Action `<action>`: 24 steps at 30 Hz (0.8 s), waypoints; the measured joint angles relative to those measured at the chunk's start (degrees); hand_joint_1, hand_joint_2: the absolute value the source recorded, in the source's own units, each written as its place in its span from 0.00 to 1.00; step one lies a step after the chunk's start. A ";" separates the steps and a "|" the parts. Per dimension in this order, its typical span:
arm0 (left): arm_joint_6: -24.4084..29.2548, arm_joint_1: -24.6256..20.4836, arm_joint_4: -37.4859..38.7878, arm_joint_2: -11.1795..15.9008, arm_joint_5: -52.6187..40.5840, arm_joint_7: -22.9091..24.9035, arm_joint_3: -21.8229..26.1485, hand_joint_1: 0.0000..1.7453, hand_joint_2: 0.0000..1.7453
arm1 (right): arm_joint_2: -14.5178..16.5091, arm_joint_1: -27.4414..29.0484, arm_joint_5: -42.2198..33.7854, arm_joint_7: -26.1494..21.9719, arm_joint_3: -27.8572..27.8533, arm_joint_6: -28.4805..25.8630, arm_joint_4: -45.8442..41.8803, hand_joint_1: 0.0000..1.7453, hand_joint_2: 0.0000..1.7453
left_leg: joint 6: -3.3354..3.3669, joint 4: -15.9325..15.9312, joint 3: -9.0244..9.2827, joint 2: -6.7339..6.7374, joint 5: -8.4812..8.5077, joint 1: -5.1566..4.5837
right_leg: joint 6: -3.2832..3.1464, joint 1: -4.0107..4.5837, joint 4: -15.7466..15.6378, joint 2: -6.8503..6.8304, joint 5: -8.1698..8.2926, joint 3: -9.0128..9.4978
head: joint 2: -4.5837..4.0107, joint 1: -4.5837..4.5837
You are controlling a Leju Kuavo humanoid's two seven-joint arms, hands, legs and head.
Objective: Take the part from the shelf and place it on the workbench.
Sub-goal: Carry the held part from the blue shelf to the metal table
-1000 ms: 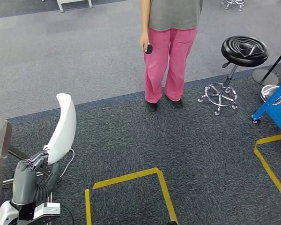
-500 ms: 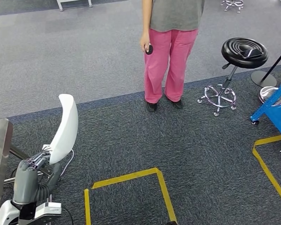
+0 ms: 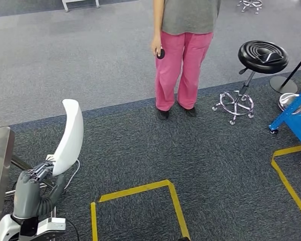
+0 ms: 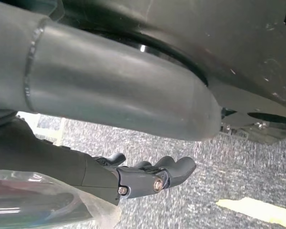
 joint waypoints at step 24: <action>8.81 0.23 -2.05 -2.24 -8.78 -2.03 0.19 1.00 1.00 | -0.02 0.13 0.66 -0.02 0.09 0.97 0.01 0.00 0.00 | -3.15 8.50 -4.11 1.96 -1.38 0.99 | -1.53 -0.62 -0.20 -3.51 0.06 0.86 | 0.00 -0.49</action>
